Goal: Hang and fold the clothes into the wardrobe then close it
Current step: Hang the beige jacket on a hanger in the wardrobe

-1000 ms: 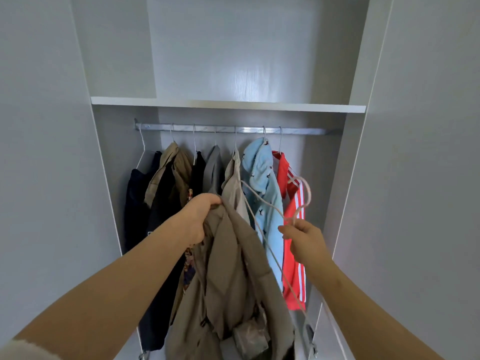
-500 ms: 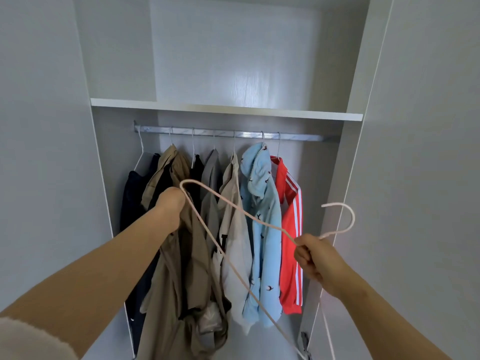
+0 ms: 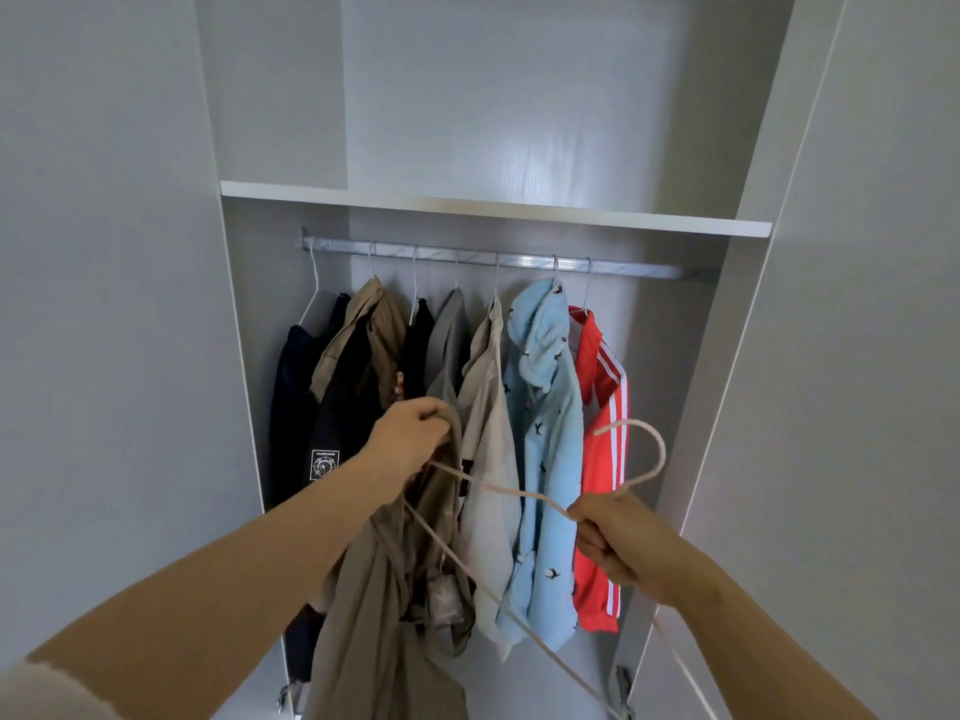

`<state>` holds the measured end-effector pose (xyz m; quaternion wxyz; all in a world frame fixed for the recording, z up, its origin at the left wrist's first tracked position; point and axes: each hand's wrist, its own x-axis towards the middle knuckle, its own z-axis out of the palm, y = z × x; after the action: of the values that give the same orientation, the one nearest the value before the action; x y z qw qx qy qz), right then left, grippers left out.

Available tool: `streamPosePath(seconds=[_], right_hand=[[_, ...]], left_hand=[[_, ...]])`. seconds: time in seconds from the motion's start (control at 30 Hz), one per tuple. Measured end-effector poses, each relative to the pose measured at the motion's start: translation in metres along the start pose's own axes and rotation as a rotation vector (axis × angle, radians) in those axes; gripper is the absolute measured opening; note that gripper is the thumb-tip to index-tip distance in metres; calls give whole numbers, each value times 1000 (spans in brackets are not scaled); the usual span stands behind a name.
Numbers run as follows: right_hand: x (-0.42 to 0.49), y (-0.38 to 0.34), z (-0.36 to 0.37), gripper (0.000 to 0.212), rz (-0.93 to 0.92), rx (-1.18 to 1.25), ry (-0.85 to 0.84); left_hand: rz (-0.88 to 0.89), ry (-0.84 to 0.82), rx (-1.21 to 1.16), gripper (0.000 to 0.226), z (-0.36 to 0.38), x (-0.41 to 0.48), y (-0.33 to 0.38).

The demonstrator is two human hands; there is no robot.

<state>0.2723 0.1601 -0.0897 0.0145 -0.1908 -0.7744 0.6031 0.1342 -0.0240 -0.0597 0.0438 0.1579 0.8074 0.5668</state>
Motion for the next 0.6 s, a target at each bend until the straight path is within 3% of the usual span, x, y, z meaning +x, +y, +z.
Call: streamPosePath(seconds=[0.13,0.23,0.37,0.6], right_hand=[[9,-5,26,44,12,8,-49],[12,-6,30,45,-19,38,-15],[13,-8,29,45,-51,95,28],[14,-4,35,43,-157,189,153]], left_hand=[[91,-169,-39,22,20,-17,9],[109,-114,-83,23,13,-18,18],[186,-55,32,27,3,-20,24],[151,-583,-146,23,31,-51,12]])
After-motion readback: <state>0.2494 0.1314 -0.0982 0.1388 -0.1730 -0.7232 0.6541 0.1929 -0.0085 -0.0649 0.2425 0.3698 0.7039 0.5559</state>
